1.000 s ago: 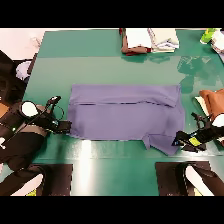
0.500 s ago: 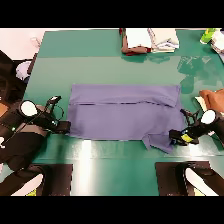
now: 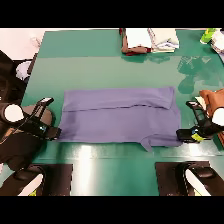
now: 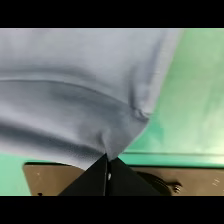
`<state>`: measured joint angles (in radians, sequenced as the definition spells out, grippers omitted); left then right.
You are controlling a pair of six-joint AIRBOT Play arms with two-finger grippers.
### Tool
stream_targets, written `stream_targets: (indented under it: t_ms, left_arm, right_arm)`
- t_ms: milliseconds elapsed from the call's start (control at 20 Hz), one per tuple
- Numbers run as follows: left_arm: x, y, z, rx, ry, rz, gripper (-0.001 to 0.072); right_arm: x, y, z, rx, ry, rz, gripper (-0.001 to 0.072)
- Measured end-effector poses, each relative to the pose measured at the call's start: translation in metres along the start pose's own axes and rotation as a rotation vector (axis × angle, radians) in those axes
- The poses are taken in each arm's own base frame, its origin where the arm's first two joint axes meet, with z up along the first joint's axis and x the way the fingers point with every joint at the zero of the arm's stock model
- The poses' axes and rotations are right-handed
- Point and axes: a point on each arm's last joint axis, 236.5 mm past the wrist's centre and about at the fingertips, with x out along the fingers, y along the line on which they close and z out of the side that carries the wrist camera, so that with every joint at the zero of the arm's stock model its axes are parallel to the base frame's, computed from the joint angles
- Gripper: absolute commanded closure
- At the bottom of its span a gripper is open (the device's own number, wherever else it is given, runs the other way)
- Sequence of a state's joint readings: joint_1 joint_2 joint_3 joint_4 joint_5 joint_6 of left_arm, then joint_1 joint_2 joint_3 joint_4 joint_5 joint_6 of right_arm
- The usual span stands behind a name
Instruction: Fold the shirts.
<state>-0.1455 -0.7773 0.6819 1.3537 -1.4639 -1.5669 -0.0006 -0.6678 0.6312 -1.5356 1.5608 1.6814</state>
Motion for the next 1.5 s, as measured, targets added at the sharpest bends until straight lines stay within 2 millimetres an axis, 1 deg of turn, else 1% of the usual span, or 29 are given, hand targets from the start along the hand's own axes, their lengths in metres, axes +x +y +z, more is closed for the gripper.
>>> stream_targets:
  t_ms: [50, 150, 200, 300, 400, 500, 650, 750, 900, 1050, 1150, 1200, 1250, 1300, 1350, 1500]
  left_arm:
    - [-0.002, -0.001, 0.000, 0.002, -0.003, 0.000, 0.0679]
    - [-0.009, -0.002, 0.007, 0.008, -0.029, 0.001, 0.0680]
    - [-0.013, -0.002, 0.013, 0.012, -0.047, 0.004, 0.0679]
    - [-0.020, -0.003, 0.034, 0.031, -0.096, 0.009, 0.0680]
    - [-0.026, 0.000, 0.061, 0.047, -0.145, 0.027, 0.0679]
    - [-0.031, 0.003, 0.092, 0.060, -0.191, 0.048, 0.0679]
    - [-0.030, 0.009, 0.139, 0.068, -0.235, 0.074, 0.0679]
    - [-0.026, 0.012, 0.168, 0.071, -0.257, 0.085, 0.0679]
    - [-0.015, 0.016, 0.206, 0.072, -0.288, 0.095, 0.0678]
    - [-0.004, 0.021, 0.237, 0.071, -0.327, 0.104, 0.0678]
    - [0.000, 0.022, 0.250, 0.072, -0.355, 0.108, 0.0675]
    - [0.000, 0.023, 0.256, 0.073, -0.370, 0.109, 0.0476]
    - [0.001, 0.023, 0.259, 0.073, -0.378, 0.110, 0.0272]
    - [0.001, 0.024, 0.262, 0.068, -0.387, 0.111, 0.0250]
    - [0.001, 0.024, 0.265, 0.059, -0.393, 0.110, 0.0250]
    - [-0.010, 0.021, 0.271, 0.038, -0.407, 0.104, 0.0252]
  right_arm:
    - [-0.006, -0.001, 0.001, -0.002, -0.027, -0.005, 0.0692]
    - [-0.020, -0.002, 0.010, -0.004, -0.081, -0.012, 0.0692]
    - [-0.028, -0.002, 0.019, -0.006, -0.110, -0.012, 0.0692]
    - [-0.040, 0.000, 0.043, -0.007, -0.157, -0.012, 0.0692]
    - [-0.052, 0.004, 0.074, -0.008, -0.202, -0.009, 0.0692]
    - [-0.061, 0.009, 0.110, -0.011, -0.241, -0.005, 0.0692]
    - [-0.071, 0.016, 0.166, -0.017, -0.284, 0.000, 0.0692]
    - [-0.073, 0.021, 0.203, -0.019, -0.301, 0.003, 0.0692]
    - [-0.068, 0.026, 0.247, -0.020, -0.307, 0.005, 0.0692]
    - [-0.053, 0.029, 0.279, -0.019, -0.289, 0.004, 0.0690]
    - [-0.042, 0.031, 0.293, -0.021, -0.275, 0.003, 0.0689]
    - [-0.037, 0.033, 0.298, -0.026, -0.267, 0.009, 0.0686]
    - [-0.033, 0.037, 0.303, -0.027, -0.262, 0.023, 0.0626]
    - [-0.030, 0.040, 0.308, -0.028, -0.262, 0.042, 0.0455]
    - [-0.030, 0.044, 0.313, -0.028, -0.272, 0.065, 0.0336]
    - [-0.044, 0.051, 0.329, -0.021, -0.316, 0.145, 0.0226]
